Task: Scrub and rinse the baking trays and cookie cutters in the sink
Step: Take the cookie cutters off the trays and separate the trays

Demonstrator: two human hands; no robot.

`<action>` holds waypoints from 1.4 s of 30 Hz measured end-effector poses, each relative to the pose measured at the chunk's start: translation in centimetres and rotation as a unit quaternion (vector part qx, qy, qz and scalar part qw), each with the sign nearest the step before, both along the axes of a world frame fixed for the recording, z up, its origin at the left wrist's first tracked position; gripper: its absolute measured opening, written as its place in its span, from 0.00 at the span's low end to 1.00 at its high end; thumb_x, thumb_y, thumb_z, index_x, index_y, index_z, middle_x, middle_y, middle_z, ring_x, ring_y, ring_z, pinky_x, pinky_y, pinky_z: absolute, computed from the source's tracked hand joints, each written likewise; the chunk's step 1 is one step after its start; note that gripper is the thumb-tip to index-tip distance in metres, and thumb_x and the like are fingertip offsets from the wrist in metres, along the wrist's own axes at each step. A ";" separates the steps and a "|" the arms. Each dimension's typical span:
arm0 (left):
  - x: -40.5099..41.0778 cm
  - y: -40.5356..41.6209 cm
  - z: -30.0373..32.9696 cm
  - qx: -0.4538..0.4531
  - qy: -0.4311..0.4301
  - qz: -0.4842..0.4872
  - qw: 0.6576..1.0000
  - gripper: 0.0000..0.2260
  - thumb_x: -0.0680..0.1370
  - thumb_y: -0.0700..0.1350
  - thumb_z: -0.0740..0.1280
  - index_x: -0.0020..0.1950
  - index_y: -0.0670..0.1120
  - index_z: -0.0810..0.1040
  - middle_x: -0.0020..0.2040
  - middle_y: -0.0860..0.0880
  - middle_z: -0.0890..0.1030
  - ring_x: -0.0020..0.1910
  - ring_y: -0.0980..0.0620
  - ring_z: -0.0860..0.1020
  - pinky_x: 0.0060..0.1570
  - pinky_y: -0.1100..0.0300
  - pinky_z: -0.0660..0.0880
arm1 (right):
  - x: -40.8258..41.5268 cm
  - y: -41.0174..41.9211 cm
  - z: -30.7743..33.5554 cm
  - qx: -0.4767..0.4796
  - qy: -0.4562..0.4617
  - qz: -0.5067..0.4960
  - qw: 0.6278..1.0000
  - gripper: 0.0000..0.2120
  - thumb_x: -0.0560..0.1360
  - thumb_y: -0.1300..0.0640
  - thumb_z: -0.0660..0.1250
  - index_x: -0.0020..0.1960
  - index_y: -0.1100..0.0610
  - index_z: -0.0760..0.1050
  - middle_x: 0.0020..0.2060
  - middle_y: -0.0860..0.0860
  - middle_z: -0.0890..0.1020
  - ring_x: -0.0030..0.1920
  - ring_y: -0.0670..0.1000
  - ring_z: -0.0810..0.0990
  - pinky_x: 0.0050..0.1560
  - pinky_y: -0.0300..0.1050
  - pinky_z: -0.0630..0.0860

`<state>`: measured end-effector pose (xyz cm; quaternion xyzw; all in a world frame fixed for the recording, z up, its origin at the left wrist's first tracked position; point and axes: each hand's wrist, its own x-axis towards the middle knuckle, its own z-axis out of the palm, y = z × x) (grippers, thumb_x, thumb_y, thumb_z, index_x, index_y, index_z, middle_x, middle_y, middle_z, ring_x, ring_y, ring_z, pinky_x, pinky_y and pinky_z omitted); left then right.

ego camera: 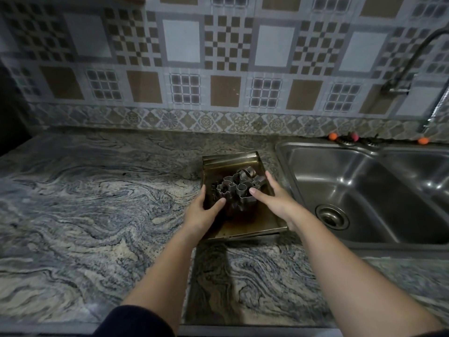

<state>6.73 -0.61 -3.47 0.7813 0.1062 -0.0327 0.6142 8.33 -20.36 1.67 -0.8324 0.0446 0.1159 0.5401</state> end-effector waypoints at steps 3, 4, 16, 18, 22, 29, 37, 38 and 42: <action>-0.5 0.1 0.5 -0.073 0.005 0.002 0.997 0.35 0.75 0.54 0.70 0.77 0.56 0.57 0.70 0.52 0.71 0.65 0.51 0.72 0.62 0.59 0.70 | -0.2 0.3 0.2 -0.025 -0.024 0.011 0.999 0.39 0.75 0.44 0.67 0.77 0.38 0.47 0.78 0.47 0.53 0.77 0.54 0.53 0.72 0.55 0.58; -0.7 0.1 0.7 -0.092 0.007 0.000 0.996 0.34 0.75 0.54 0.70 0.77 0.56 0.58 0.69 0.52 0.72 0.63 0.52 0.74 0.60 0.59 0.71 | -0.4 0.4 0.2 -0.032 -0.029 0.009 0.999 0.39 0.74 0.44 0.68 0.77 0.38 0.47 0.78 0.47 0.53 0.77 0.54 0.53 0.72 0.54 0.58; -6.2 -2.3 2.3 -0.062 -0.045 0.005 0.997 0.31 0.76 0.47 0.69 0.76 0.54 0.59 0.74 0.50 0.66 0.71 0.49 0.66 0.70 0.46 0.66 | -8.6 -2.3 0.5 0.004 -0.055 -0.039 0.998 0.36 0.76 0.44 0.66 0.76 0.37 0.48 0.78 0.46 0.53 0.77 0.52 0.52 0.73 0.52 0.56; -7.8 -3.5 2.4 -0.050 -0.051 -0.009 0.997 0.31 0.77 0.47 0.68 0.76 0.53 0.59 0.73 0.50 0.67 0.70 0.49 0.67 0.70 0.47 0.66 | -10.8 -3.3 0.6 0.005 -0.057 -0.055 0.997 0.36 0.76 0.45 0.66 0.76 0.38 0.48 0.77 0.46 0.53 0.77 0.52 0.53 0.72 0.52 0.56; -9.7 -5.9 2.4 -0.045 -0.050 -0.037 0.997 0.30 0.76 0.48 0.69 0.76 0.54 0.60 0.73 0.50 0.67 0.71 0.50 0.67 0.70 0.47 0.66 | -14.5 -5.6 0.6 0.008 -0.051 -0.090 0.995 0.36 0.76 0.45 0.66 0.77 0.38 0.48 0.77 0.47 0.53 0.77 0.52 0.53 0.72 0.52 0.57; -12.4 -13.4 3.7 -0.056 -0.039 -0.108 0.992 0.34 0.77 0.47 0.68 0.78 0.56 0.53 0.70 0.51 0.71 0.66 0.48 0.72 0.64 0.45 0.73 | -19.3 -12.7 1.2 0.002 -0.049 -0.153 0.987 0.36 0.76 0.45 0.65 0.77 0.39 0.48 0.78 0.48 0.53 0.77 0.54 0.53 0.72 0.55 0.57; -13.0 -26.3 4.6 -0.052 -0.057 -0.163 0.984 0.31 0.78 0.46 0.66 0.78 0.51 0.55 0.65 0.55 0.71 0.60 0.54 0.73 0.57 0.56 0.75 | -21.5 -24.9 1.5 0.010 -0.064 -0.193 0.979 0.37 0.76 0.45 0.65 0.77 0.39 0.47 0.78 0.48 0.53 0.77 0.54 0.53 0.73 0.54 0.56; -13.2 -28.1 4.9 -0.055 -0.061 -0.167 0.982 0.30 0.79 0.45 0.66 0.77 0.50 0.56 0.62 0.56 0.71 0.58 0.56 0.71 0.54 0.61 0.74 | -21.5 -26.8 1.6 0.009 -0.066 -0.195 0.979 0.37 0.76 0.45 0.65 0.77 0.39 0.47 0.78 0.48 0.53 0.77 0.54 0.53 0.73 0.54 0.56; -12.8 -34.8 5.1 -0.056 -0.062 -0.178 0.980 0.17 0.79 0.44 0.65 0.66 0.55 0.69 0.50 0.58 0.77 0.54 0.52 0.78 0.46 0.61 0.76 | -21.2 -33.6 2.0 0.005 -0.053 -0.204 0.978 0.37 0.76 0.45 0.66 0.77 0.39 0.47 0.78 0.48 0.53 0.77 0.54 0.53 0.73 0.55 0.57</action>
